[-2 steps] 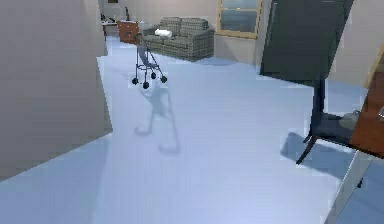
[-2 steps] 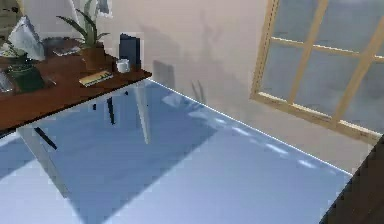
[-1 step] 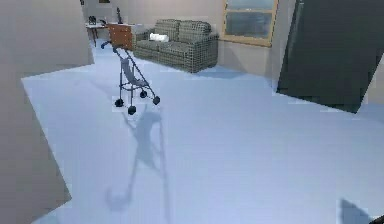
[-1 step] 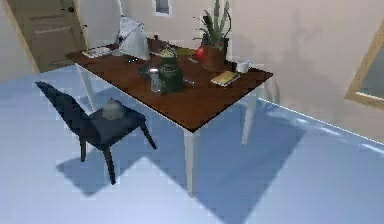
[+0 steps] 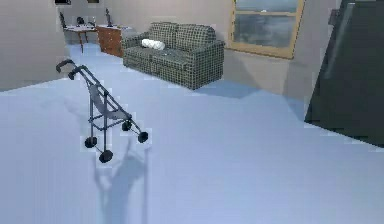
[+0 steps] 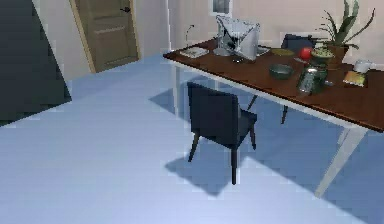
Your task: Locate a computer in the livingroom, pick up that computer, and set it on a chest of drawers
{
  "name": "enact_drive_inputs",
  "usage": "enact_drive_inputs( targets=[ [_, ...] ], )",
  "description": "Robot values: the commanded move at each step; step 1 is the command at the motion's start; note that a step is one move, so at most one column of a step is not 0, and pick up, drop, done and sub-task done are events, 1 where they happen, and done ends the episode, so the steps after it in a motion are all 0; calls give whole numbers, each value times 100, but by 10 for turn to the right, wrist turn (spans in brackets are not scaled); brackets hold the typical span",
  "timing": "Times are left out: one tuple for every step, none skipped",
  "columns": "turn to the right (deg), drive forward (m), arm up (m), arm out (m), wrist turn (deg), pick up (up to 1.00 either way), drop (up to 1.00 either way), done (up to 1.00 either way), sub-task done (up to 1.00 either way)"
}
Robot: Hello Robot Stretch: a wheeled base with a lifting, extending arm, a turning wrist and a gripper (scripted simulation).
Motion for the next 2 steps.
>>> enact_drive_inputs(
  targets=[
    [0, 100, 0, 0, 0, 0, 0, 0, 0],
    [-30, 0, 0, 0, 0, 0, 0, 0, 0]
  ],
)
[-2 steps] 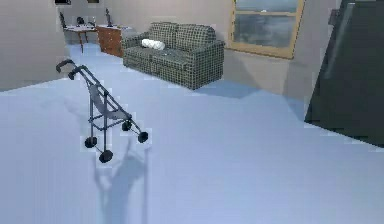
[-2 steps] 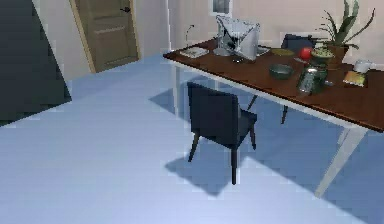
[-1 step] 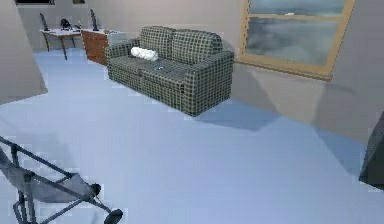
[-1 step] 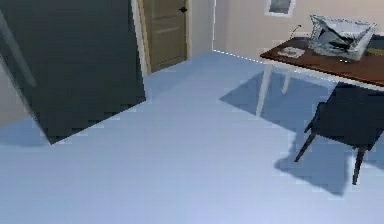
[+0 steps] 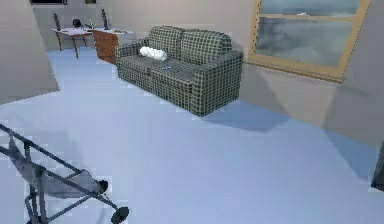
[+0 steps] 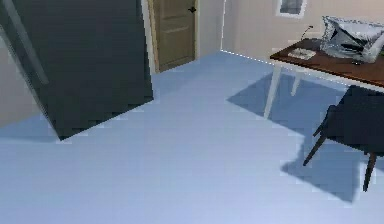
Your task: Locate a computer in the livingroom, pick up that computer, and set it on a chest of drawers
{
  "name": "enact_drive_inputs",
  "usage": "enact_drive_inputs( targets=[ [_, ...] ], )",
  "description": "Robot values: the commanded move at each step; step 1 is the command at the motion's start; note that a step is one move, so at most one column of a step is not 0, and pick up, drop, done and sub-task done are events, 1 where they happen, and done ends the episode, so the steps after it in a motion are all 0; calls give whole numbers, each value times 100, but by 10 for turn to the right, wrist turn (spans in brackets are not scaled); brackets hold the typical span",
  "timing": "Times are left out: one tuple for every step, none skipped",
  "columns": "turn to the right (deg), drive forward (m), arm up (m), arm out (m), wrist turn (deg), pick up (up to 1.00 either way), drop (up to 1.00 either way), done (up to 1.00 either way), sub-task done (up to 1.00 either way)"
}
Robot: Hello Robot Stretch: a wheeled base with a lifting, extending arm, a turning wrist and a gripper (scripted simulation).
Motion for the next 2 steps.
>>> enact_drive_inputs(
  targets=[
    [60, 0, 0, 0, 0, 0, 0, 0, 0],
    [0, 70, 0, 0, 0, 0, 0, 0, 0]
  ],
)
